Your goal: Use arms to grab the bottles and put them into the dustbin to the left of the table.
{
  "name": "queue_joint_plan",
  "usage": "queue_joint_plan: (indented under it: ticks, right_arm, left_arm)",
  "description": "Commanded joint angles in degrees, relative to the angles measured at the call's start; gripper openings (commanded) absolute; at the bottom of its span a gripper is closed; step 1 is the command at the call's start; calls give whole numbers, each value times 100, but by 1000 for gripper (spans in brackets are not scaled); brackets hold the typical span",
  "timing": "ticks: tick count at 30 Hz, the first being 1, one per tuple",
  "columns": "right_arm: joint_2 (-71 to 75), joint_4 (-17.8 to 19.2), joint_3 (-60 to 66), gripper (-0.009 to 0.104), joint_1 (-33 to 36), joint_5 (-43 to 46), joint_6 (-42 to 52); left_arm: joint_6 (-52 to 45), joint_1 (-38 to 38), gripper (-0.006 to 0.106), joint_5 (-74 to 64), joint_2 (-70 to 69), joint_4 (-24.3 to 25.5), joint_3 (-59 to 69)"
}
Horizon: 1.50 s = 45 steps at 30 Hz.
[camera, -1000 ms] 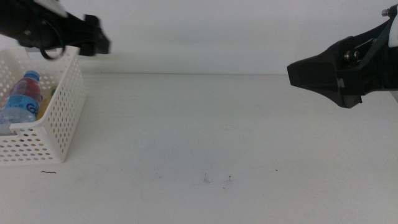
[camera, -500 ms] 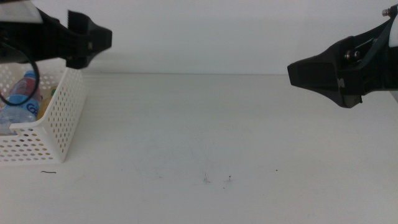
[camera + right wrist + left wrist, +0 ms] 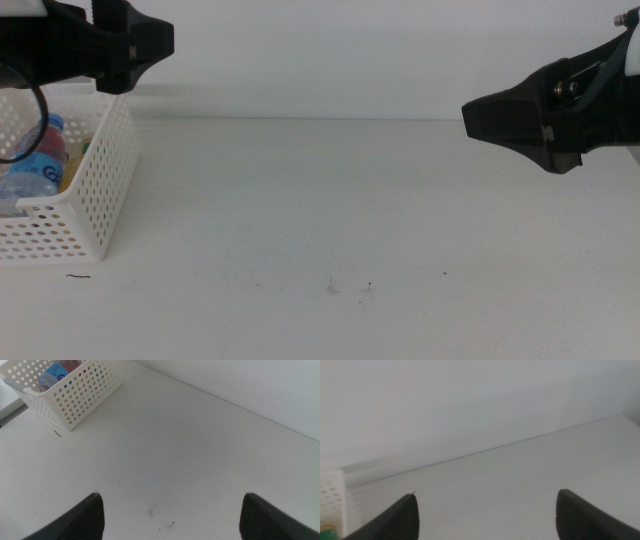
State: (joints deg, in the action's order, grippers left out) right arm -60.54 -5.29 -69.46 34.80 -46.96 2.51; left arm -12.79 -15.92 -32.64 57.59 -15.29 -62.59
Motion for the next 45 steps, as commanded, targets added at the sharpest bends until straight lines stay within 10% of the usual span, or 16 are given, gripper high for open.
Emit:
queue_joint_plan:
  ticks: [1, 28, 37, 45]
  right_arm:
    - [28, 41, -32, 92, -51, 31, 13]
    - [338, 60, 605, 92, -141, 343, 5]
    - [1778, -213, 3198, 92, -1937, 3033, 5]
    - [4307, 86, 5280, 92, -3704, 3195, 5]
  left_arm:
    - [92, -13, 94, 107, -24, -256, 20]
    - [88, 286, 94, 1100, -577, 88, 626]
    - [73, 1392, 94, 1150, -2839, 610, 3062]
    - [73, 1444, 94, 1150, -4890, 641, 4666]
